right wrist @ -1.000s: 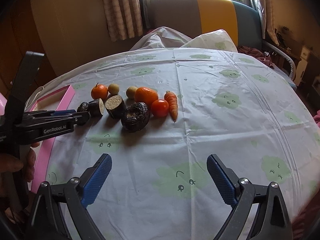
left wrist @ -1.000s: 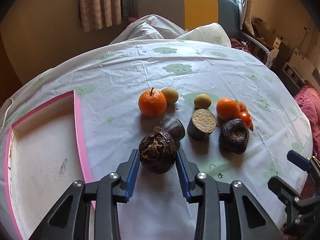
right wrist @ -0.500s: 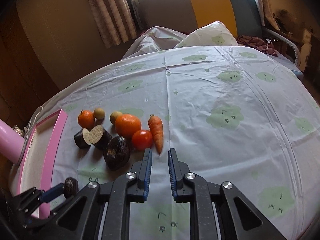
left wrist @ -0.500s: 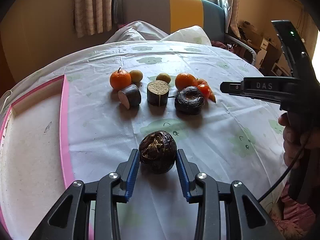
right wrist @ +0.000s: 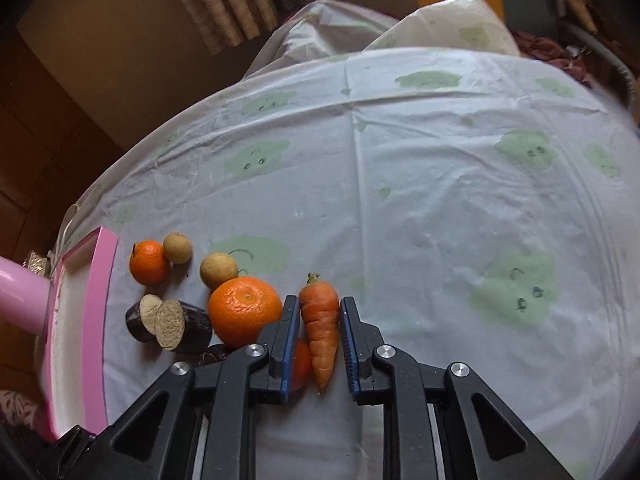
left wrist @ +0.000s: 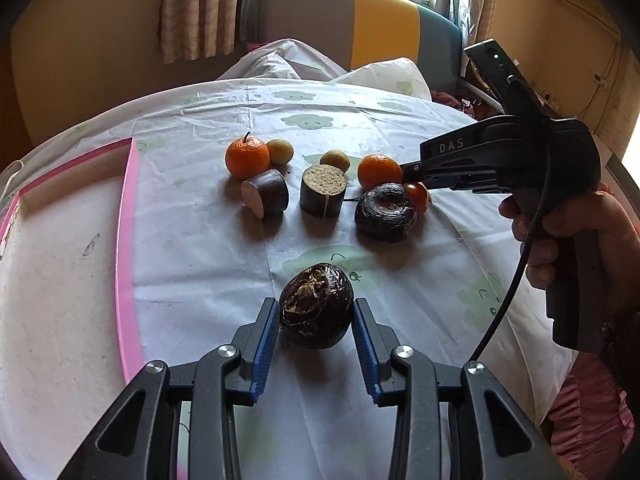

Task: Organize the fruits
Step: 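Grasp the carrot with the right gripper while the left gripper lifts the dark fruit, then carry the dark fruit into the pink tray and open the left gripper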

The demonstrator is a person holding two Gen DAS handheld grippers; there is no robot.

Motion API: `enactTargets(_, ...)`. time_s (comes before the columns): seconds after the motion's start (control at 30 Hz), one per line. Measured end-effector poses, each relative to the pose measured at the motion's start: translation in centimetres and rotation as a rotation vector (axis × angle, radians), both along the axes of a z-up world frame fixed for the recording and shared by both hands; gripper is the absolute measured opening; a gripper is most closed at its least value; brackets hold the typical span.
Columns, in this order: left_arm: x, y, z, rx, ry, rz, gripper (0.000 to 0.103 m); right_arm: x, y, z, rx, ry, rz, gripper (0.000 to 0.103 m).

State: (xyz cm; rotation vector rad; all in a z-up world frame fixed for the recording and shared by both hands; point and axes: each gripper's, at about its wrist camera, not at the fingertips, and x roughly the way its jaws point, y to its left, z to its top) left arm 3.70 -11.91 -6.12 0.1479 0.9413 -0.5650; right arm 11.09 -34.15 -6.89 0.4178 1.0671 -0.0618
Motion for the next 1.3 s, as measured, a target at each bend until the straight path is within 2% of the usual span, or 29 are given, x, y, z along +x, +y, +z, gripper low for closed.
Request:
enactTargets(0.17,0.5,0.2,0.1,-0.016,0.020,0.008,0.037,-0.4,0.6,0.4,-0.052,-0.009,-0.008,0.019)
enactTargets(0.4,0.8,1.0,0.6,-0.052,0.043,0.021,0.037,-4.4,-0.8,2.0,-0.108,-0.044,-0.071,0.019)
enactTargets(0.53,0.9,2.8,2.3,-0.105,0.030,0.056,0.037,-6.9,-0.3,1.6,-0.145,-0.020,-0.059,0.019)
enactTargets(0.67,1.4,5.8,4.5,-0.135,-0.014,0.132,0.037,-8.3,-0.3,0.7,-0.119,-0.016,-0.076,0.019)
enactTargets(0.83,3.8,10.6,5.6,-0.107,-0.066,0.285,0.037,-8.5,-0.7,0.3,-0.086,-0.016,-0.090,0.020)
enactTargets(1.0,6.7,13.7,4.4,-0.020,-0.067,0.400,0.037,-8.2,-0.1,0.4,-0.134,-0.007,-0.071,0.020)
enactTargets(1.07,7.0,14.5,4.2,0.000,-0.075,0.435,0.042,-8.2,0.2,0.3,-0.160,-0.012,-0.066,0.020)
enactTargets(1.17,6.5,15.3,4.6,-0.017,-0.091,0.453,0.047,-8.3,0.4,0.3,-0.175,-0.020,-0.067,0.020)
enactTargets(1.3,4.9,15.7,5.5,-0.054,-0.102,0.456,0.047,-8.5,0.7,0.2,-0.201,-0.030,-0.064,0.020)
